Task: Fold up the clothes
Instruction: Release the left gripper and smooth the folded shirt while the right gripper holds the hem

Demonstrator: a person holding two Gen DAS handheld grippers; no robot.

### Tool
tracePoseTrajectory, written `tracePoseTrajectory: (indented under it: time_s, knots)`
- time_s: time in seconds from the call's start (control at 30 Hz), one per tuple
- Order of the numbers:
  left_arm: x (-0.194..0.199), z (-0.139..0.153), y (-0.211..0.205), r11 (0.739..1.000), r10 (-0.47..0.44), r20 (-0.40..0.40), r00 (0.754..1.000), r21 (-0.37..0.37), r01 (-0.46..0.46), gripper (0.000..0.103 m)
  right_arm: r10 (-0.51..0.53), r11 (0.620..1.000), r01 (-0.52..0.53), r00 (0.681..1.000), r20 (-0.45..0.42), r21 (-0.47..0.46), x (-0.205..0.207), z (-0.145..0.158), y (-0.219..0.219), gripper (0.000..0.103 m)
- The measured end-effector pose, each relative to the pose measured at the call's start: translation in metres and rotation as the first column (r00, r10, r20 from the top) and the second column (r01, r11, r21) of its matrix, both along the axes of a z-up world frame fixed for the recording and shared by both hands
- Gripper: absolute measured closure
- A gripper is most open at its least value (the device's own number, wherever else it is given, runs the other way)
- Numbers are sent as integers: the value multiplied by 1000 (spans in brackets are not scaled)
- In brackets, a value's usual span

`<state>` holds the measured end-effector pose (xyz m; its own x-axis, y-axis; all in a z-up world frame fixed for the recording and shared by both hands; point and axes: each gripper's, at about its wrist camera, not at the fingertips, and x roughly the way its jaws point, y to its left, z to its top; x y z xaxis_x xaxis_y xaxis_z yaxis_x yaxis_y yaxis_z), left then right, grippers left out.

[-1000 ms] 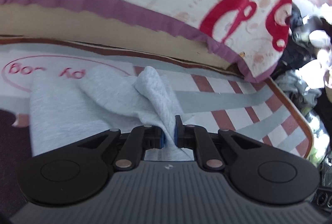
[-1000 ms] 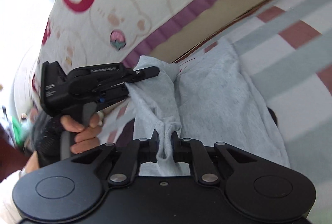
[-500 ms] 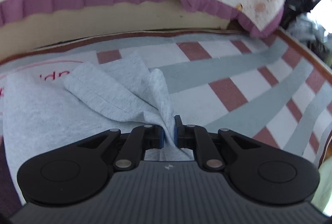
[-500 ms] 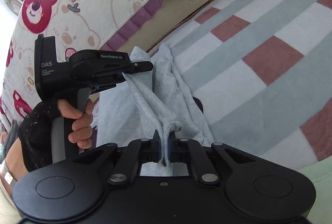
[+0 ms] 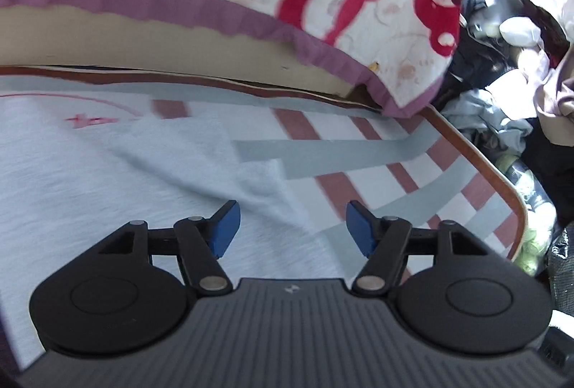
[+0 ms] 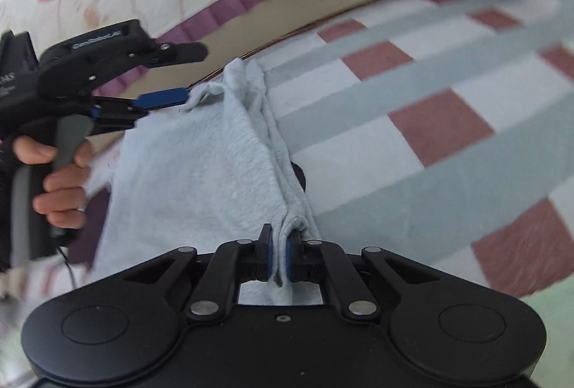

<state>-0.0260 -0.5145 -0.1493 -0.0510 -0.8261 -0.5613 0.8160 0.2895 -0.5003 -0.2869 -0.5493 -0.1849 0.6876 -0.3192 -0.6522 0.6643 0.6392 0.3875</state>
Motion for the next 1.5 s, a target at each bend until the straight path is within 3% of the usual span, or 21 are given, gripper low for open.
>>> tracePoseTrajectory:
  time_s: [0.07,0.17,0.27,0.33,0.43,0.53,0.57,0.6,0.67,0.73,0.77,0.8,0.83,0.9,1.0,1.1,1.2,1.37,1.4,1.43,1.5]
  knots:
    - [8,-6,21,999,36,10,999,35,-36,36,9,1000,-9,1000,-7,-15,-2,2,1,98]
    - [13,-16,52,989,63,123,990,127,-79,36,-20,999,19,1000,15,31,-7,3,-7,98]
    - [17,-22,79,977,69,173,983,188,-102,36,-35,999,35,999,-4,3,-6,11,-7,95]
    - [18,-26,95,967,63,209,976,229,-112,36,-37,998,34,999,-37,-59,-2,19,-2,83]
    - [18,-32,114,948,45,267,963,294,-126,36,-41,988,34,998,-42,-152,1,38,0,80]
    - [26,-32,128,949,62,243,968,286,-133,35,49,990,-50,999,-11,-130,15,56,-17,75]
    - [31,-32,132,951,75,217,973,277,-135,35,92,989,-92,996,-9,-119,23,62,-24,62]
    - [38,-32,134,954,94,191,977,263,-143,35,148,980,-151,988,-32,-126,36,67,-30,49]
    - [51,-29,136,964,126,159,979,215,-159,35,265,926,-297,951,-159,-234,75,69,-34,47]
    - [66,-26,129,973,144,153,978,160,-169,35,353,837,-448,881,-315,-314,118,65,-36,47]
    - [72,-26,122,976,142,156,977,142,-165,35,361,817,-485,852,-379,-312,138,57,-43,50]
    - [80,-25,116,980,137,159,978,125,-157,35,354,810,-503,830,-431,-301,157,48,-52,52]
    - [87,-25,109,983,125,160,979,116,-144,35,338,831,-482,833,-438,-277,169,42,-66,54]
    - [97,-27,98,987,96,172,980,109,-116,35,294,900,-386,880,-374,-202,184,32,-100,82]
    - [111,-34,87,988,73,178,981,119,-95,35,172,985,-171,973,-152,15,176,22,-151,82]
    - [124,-41,90,989,88,117,989,106,-100,35,80,982,-73,996,-34,175,163,4,-179,82]
    - [135,-50,86,994,86,50,995,69,-89,35,12,964,-18,1000,25,264,157,-7,-184,83]
    - [153,-61,61,994,105,-3,994,17,-105,33,-3,959,-14,998,62,281,159,-12,-185,87]
    - [157,-62,56,995,105,-9,994,2,-105,44,15,963,-42,995,102,265,158,-9,-184,89]
    - [159,-62,53,995,96,18,995,1,-96,87,34,966,-72,988,153,249,155,-6,-183,90]
    - [154,-58,53,995,93,105,990,15,-95,91,40,967,-89,978,203,240,151,-9,-185,91]
